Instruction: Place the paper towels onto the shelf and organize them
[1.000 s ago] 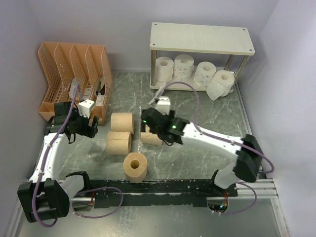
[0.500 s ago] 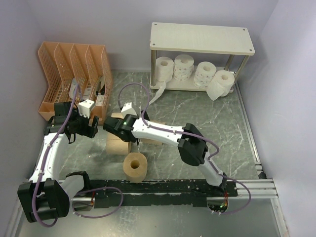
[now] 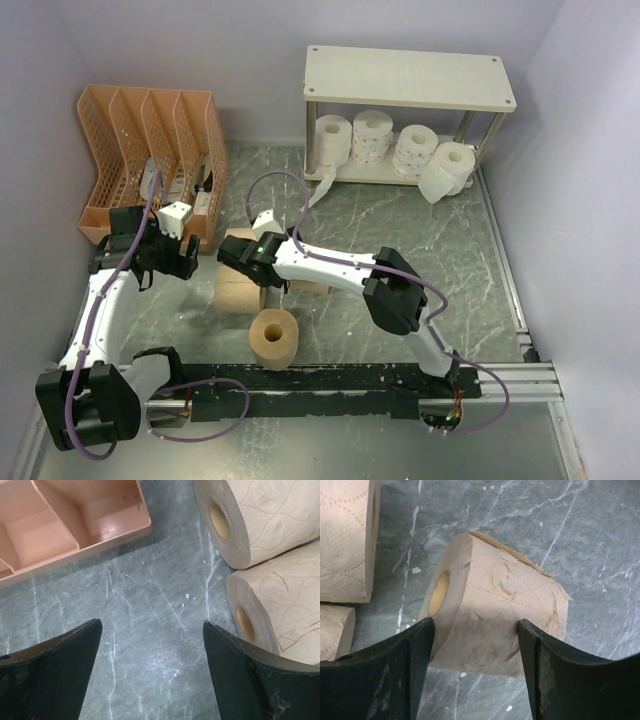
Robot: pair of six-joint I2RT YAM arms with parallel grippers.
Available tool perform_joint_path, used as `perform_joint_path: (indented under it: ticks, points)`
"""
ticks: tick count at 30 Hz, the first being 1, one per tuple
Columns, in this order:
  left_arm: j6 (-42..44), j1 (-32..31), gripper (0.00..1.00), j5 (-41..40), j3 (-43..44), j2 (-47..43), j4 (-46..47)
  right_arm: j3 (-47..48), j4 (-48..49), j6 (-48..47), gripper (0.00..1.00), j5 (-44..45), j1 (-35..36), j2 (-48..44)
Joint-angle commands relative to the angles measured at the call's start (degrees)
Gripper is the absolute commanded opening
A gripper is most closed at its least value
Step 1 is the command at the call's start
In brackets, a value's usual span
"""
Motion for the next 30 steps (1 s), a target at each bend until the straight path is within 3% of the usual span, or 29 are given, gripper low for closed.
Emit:
perform_joint_path:
  ticks: [1, 7, 12, 15, 23, 30]
  points:
    - [0.7, 0.1, 0.94, 0.8, 1.3, -0.6, 0.1, 0.2, 1.4, -1.1, 0.61, -0.6, -0.7, 1.0]
    - [0.8, 0.1, 0.94, 0.9, 1.3, -0.6, 0.1, -0.1, 1.5, -1.4, 0.26, -1.2, -1.4, 1.3]
    - [0.8, 0.0, 0.94, 1.0, 1.3, -0.5, 0.0, -5.8, 4.0, -1.3, 0.10, -3.0, -3.0, -4.0]
    - [0.8, 0.1, 0.94, 1.0, 1.2, -0.7, 0.0, -14.4, 9.7, -0.6, 0.00, -6.1, -6.1, -13.2]
    - [0.9, 0.1, 0.94, 1.1, 1.2, -0.8, 0.1, -41.4, 34.3, 0.4, 0.00, -21.2, -22.4, -45.6]
    - [0.9, 0.1, 0.94, 1.2, 1.1, -1.1, 0.1, -45.4, 43.2, 1.2, 0.00, -26.2, -31.0, -55.4]
